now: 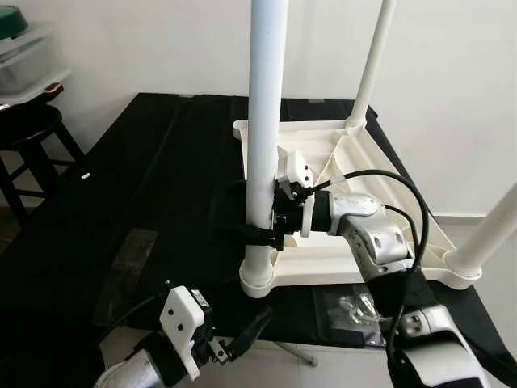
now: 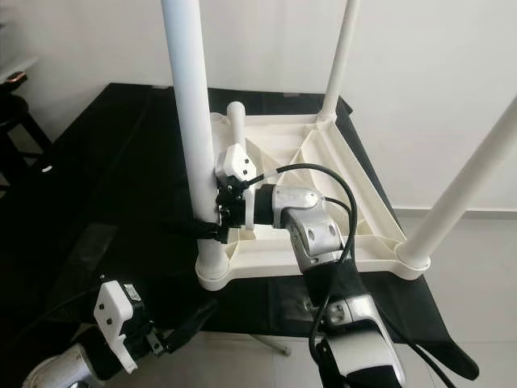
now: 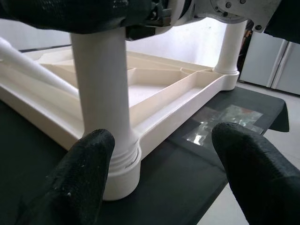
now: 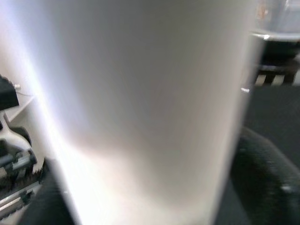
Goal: Building children table
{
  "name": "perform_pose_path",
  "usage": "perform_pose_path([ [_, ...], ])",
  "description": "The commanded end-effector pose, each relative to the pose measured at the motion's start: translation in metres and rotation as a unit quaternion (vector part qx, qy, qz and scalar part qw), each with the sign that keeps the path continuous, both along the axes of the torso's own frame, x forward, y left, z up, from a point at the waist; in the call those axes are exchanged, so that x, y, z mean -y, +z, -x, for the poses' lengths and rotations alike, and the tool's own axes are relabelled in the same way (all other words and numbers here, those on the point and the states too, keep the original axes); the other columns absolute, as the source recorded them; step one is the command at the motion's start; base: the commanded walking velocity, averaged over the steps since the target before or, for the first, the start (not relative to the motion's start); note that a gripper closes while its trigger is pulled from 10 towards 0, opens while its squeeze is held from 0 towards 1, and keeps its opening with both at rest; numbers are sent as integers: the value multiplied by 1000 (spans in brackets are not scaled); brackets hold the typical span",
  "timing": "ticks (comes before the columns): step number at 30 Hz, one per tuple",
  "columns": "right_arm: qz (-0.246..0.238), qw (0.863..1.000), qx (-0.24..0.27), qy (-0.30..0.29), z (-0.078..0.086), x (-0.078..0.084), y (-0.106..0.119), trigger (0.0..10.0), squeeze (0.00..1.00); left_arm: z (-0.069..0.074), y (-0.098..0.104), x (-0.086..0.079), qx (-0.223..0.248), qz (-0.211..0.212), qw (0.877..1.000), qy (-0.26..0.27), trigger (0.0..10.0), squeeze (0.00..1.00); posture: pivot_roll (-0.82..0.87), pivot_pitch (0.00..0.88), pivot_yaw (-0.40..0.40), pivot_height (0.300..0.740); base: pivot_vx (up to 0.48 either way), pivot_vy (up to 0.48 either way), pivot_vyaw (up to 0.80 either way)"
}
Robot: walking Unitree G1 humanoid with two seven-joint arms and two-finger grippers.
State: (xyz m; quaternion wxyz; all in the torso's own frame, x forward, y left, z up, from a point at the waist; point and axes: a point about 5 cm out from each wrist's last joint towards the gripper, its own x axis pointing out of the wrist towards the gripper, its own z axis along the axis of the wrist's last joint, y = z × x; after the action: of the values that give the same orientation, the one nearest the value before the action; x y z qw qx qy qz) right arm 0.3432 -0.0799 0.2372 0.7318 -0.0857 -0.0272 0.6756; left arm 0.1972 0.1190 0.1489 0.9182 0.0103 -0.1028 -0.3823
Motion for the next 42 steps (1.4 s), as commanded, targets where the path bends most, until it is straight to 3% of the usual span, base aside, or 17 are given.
perform_pose_path([
  [1,0,1000,2,23,0,-2,2,2902,0,2,-3,-1,-3,-8,1000,2,10000,0,50,131,-30,740,0,0,0],
  [2,-1,1000,-5,31,-1,0,3,0,0,2,-3,-1,-3,-8,1000,2,10000,0,49,135,-32,740,0,0,0],
  [11,8,999,-9,52,-2,14,0,0,0,3,-1,0,-3,-8,1000,2,10000,0,48,153,-33,740,0,0,0],
  [15,8,1000,10,-2,2,21,-6,0,0,5,0,0,-3,-7,1000,2,10000,0,40,162,-44,740,0,0,0],
  [17,5,997,14,-70,3,22,-13,0,0,6,0,0,-3,-6,1000,1,10000,0,37,168,-52,740,0,0,0],
  [18,-7,979,9,-205,7,19,-29,0,0,7,1,0,-3,-6,1000,1,10000,0,35,179,-61,740,0,0,0],
  [19,-7,979,9,-205,7,19,-29,0,0,7,1,0,-3,-6,1000,1,10000,0,35,179,-61,740,0,0,0],
  [20,-15,932,-29,-362,24,19,-54,0,0,7,1,-2,-2,-6,1000,2,10000,0,30,186,-56,740,0,0,0],
  [22,-15,932,-29,-362,24,19,-54,0,0,7,1,-2,-2,-6,1000,2,10000,0,30,186,-56,740,0,0,0],
  [23,-19,897,-61,-437,45,18,-70,0,0,7,2,-2,-2,-6,1000,2,10000,0,26,191,-50,740,0,0,0],
  [28,-20,882,-71,-466,57,13,-76,0,0,7,3,-3,-1,-7,1000,2,10000,0,24,190,-48,740,0,0,0],
  [30,-22,896,-54,-440,58,1,-74,0,0,7,2,-3,0,-8,1000,6,10000,0,29,177,-48,740,0,0,0],
  [33,-23,899,-48,-435,55,-1,-73,0,0,7,2,-4,0,-9,1000,7,10000,0,31,178,-50,740,0,0,0],
  [34,-26,912,-47,-407,50,-4,-69,10000,0,7,2,-4,2,-9,1000,13,10000,0,34,171,-50,740,0,0,0],
  [36,-35,922,-45,-382,46,-6,-63,10000,59,7,2,-4,3,-8,1000,18,10000,0,34,171,-50,740,0,0,0],
  [37,-41,935,-36,-351,38,-6,-55,10000,1000,7,2,-4,4,-7,1000,21,10000,0,38,164,-49,740,0,0,0],
  [42,-56,951,-16,-305,25,-2,-36,10000,1000,7,2,-3,4,-7,1000,23,10000,0,45,160,-50,740,0,0,0],
])
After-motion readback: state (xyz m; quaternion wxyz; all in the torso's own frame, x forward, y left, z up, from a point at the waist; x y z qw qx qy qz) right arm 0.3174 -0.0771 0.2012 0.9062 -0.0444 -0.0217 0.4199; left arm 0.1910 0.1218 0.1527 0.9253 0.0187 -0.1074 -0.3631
